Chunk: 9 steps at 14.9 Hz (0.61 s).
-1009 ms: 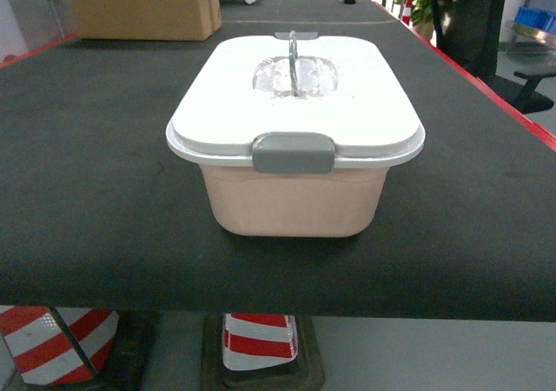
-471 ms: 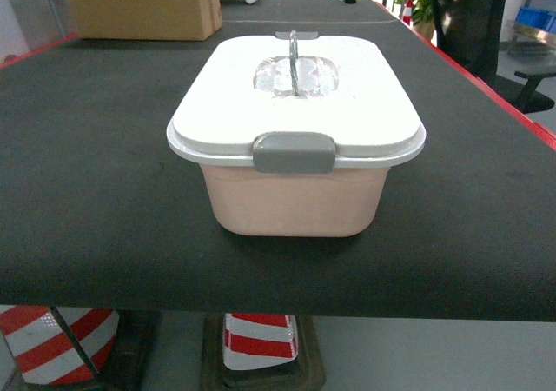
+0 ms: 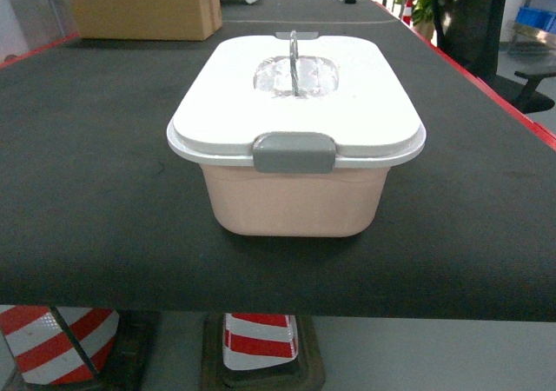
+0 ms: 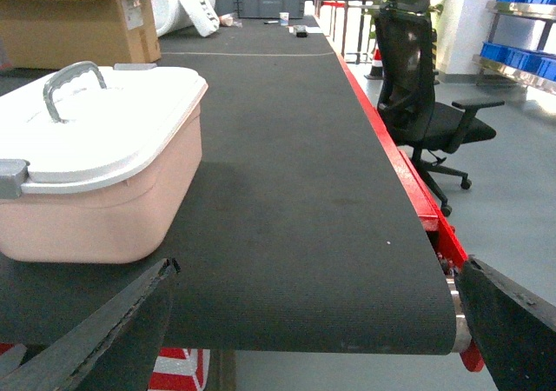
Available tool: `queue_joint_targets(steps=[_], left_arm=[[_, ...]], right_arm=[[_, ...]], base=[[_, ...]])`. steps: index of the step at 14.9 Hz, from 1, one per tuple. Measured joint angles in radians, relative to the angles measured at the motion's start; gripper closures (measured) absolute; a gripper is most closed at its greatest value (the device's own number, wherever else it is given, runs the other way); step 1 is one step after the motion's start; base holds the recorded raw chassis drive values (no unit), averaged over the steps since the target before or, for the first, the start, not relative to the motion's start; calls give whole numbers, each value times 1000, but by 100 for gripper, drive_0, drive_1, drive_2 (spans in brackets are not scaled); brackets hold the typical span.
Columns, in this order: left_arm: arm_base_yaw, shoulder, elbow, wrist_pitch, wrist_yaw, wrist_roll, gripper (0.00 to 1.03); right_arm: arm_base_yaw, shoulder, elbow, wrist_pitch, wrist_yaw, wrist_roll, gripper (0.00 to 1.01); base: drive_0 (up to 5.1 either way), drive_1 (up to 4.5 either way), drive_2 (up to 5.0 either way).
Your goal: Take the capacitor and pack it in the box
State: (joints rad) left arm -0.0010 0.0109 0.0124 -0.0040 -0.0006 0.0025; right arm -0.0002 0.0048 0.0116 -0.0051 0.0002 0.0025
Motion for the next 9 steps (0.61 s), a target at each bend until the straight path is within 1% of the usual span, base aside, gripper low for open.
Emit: queue_joint_targets(steps=[9], left_arm=[[0,0,0,0,0,0,5]], right_arm=[[0,0,0,0,0,0,3]], base=[[0,0,0]])
